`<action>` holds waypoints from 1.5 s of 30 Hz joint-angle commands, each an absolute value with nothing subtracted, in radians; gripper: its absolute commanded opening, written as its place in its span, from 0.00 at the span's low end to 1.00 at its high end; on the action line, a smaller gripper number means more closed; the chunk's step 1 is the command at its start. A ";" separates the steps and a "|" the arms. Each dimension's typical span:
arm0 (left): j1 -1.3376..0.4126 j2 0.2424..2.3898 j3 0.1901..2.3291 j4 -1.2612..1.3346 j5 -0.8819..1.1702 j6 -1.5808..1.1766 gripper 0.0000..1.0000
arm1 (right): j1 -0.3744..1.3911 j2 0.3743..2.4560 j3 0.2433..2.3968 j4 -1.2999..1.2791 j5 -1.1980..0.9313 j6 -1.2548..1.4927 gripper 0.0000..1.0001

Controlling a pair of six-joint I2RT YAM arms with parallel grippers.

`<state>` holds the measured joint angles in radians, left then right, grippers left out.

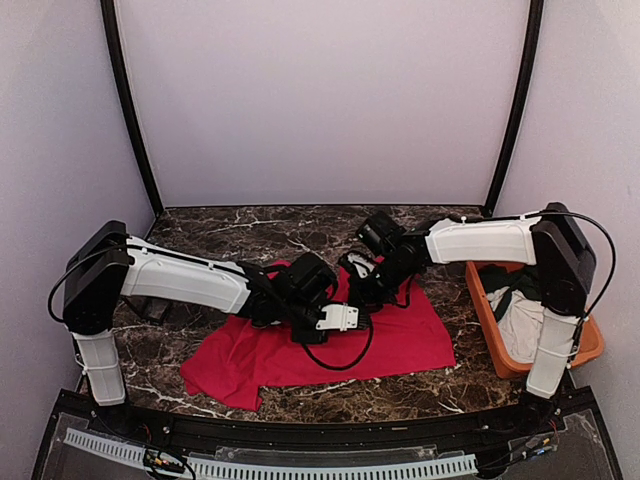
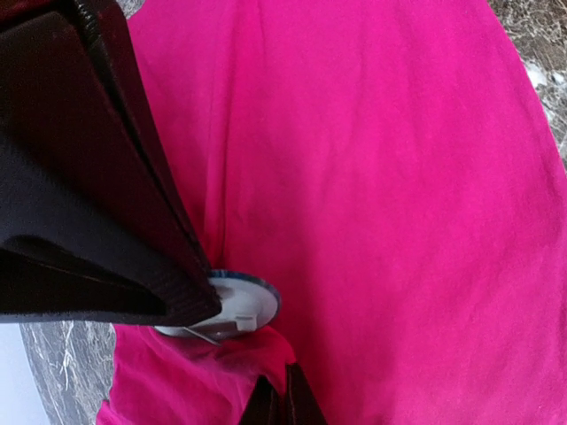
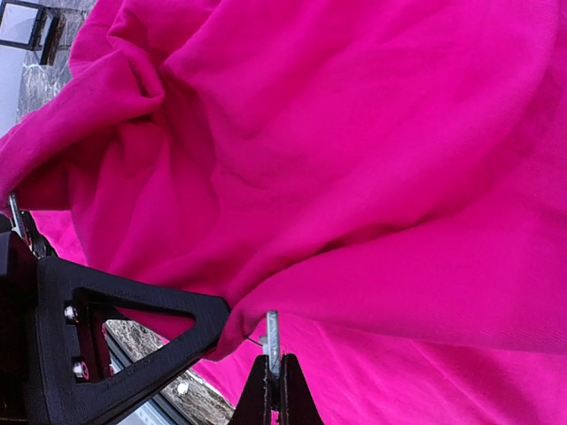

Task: Pin the brooch onto the clothing
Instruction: Pin the brooch onto the flattened clothing.

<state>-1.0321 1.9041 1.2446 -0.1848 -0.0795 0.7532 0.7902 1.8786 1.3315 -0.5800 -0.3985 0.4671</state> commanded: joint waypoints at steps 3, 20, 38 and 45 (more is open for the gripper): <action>-1.015 1.828 1.208 -0.096 -0.172 0.732 0.04 | 0.836 1.918 1.345 -0.627 -0.459 0.427 0.00; -1.015 1.759 1.125 -0.007 -0.115 0.747 0.02 | 0.810 1.912 1.290 -0.621 -0.473 0.419 0.00; -1.014 1.760 1.124 -0.006 -0.009 0.745 0.02 | 0.814 1.902 1.296 -0.546 -0.629 0.406 0.00; -1.008 1.799 1.166 -0.027 -0.066 0.710 0.02 | 0.818 1.877 1.273 -0.503 -0.720 0.385 0.00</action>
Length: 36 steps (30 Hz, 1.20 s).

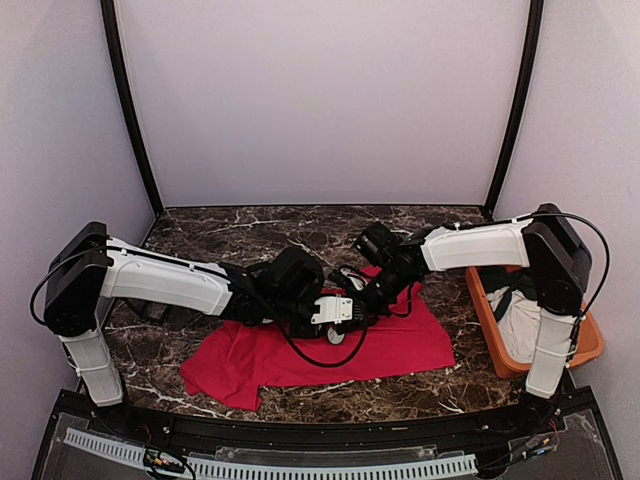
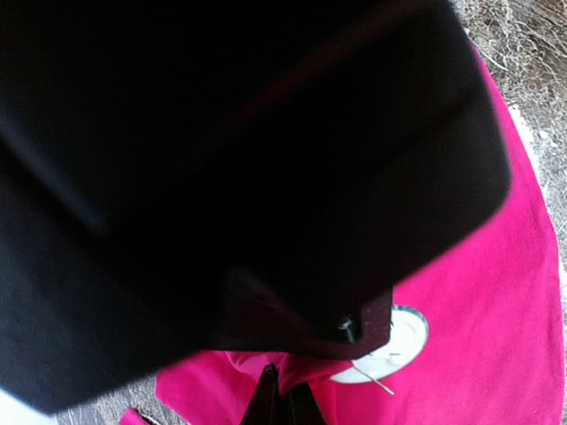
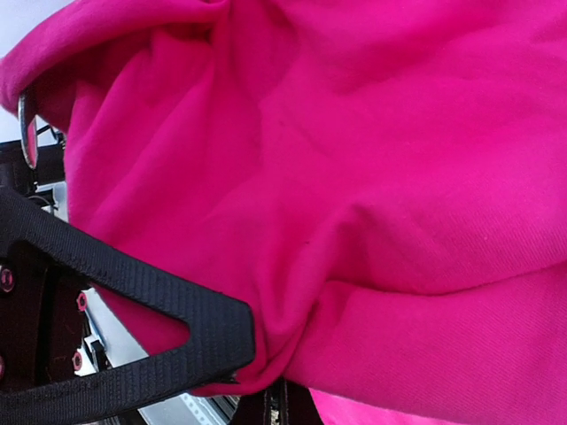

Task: Pin the brooch onto the clothing
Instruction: Pin the brooch onto the flattened clothing.

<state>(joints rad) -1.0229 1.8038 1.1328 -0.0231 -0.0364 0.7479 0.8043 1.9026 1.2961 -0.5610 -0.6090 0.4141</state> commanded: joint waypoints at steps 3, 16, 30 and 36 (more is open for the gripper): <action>-1.000 1.805 1.178 -0.044 -0.054 0.691 0.05 | 0.815 1.853 1.246 -0.480 -0.743 0.376 0.00; -0.966 1.762 1.187 -0.105 0.096 0.435 0.41 | 0.761 1.759 1.078 -0.228 -0.990 0.435 0.00; -0.965 1.553 1.161 -0.119 -0.032 0.145 0.98 | 0.751 1.659 0.981 -0.025 -1.147 0.528 0.00; -0.964 1.465 1.181 -0.198 -0.161 0.045 0.99 | 0.737 1.630 0.946 0.124 -1.179 0.603 0.00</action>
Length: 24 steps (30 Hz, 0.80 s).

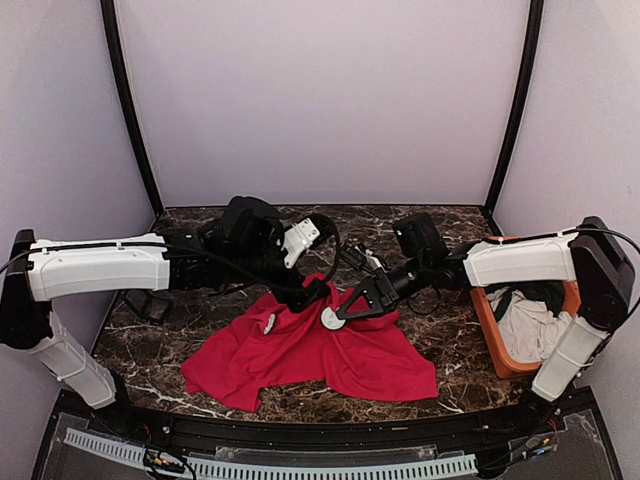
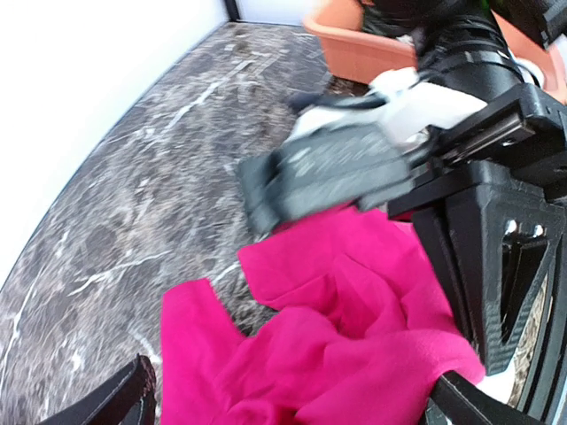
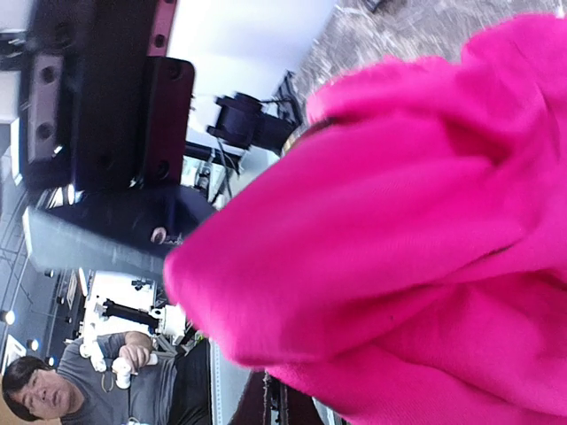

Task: Pin the brooch onto the clothing
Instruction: Pin the brooch onto the flattened clothing.

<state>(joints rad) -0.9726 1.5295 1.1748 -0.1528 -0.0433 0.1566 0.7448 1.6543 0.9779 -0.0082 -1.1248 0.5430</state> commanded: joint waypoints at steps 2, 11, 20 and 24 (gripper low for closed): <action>-0.960 1.447 1.190 -0.226 -0.187 0.018 0.99 | 0.735 1.627 0.939 0.165 -1.189 0.624 0.00; -0.950 1.470 1.189 -0.251 -0.095 0.035 0.99 | 0.752 1.613 0.903 0.321 -1.247 0.708 0.00; -0.926 1.511 1.189 -0.287 0.308 0.094 0.99 | 0.771 1.575 0.895 0.327 -1.251 0.707 0.00; -0.877 1.442 1.089 -0.222 0.389 0.017 0.99 | 0.770 1.571 0.895 0.328 -1.250 0.706 0.00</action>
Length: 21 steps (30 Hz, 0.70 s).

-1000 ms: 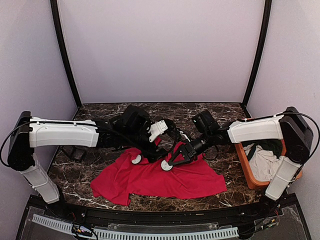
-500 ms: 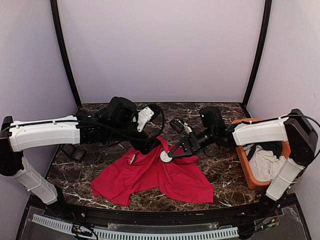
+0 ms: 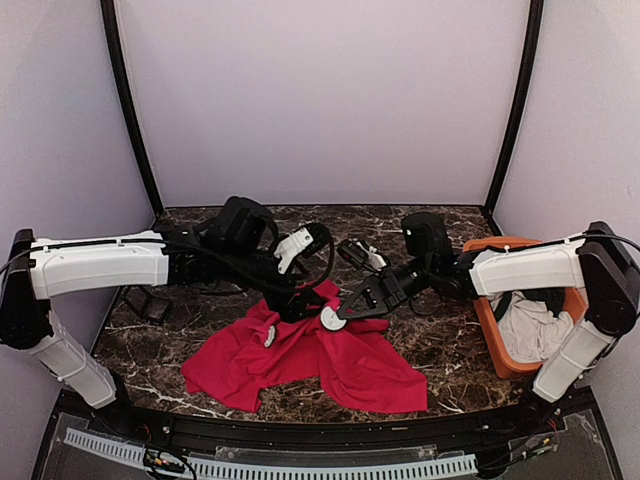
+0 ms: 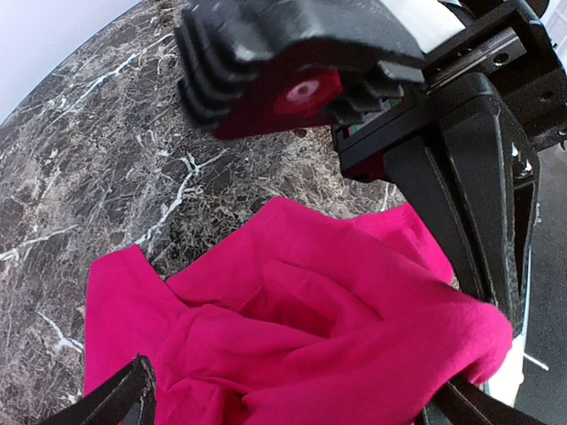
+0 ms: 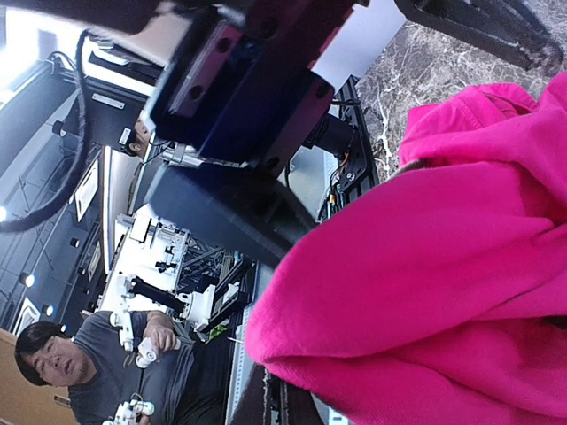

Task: Pin the brooch onto the clothing
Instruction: Pin the brooch onto the flattened clothing.

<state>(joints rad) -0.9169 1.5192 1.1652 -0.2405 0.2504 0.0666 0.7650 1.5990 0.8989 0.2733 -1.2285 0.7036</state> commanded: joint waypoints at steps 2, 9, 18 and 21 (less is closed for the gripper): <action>-0.856 1.397 1.041 -0.161 0.422 -0.045 0.99 | 0.770 1.577 0.898 0.331 -1.251 0.706 0.00; -0.802 1.271 0.930 0.073 0.504 -0.219 0.99 | 0.770 1.592 0.897 0.383 -1.256 0.743 0.00; -0.799 1.204 0.904 0.156 0.583 -0.279 0.99 | 0.768 1.583 0.890 0.367 -1.229 0.742 0.00; -0.799 1.236 0.910 0.125 0.644 -0.308 0.83 | 0.767 1.582 0.895 0.369 -1.221 0.742 0.00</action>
<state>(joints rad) -0.8028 1.2163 0.9134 0.1295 0.5411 -0.2558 0.7650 1.5948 0.8967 0.3218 -1.2297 0.7399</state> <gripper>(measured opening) 0.944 0.009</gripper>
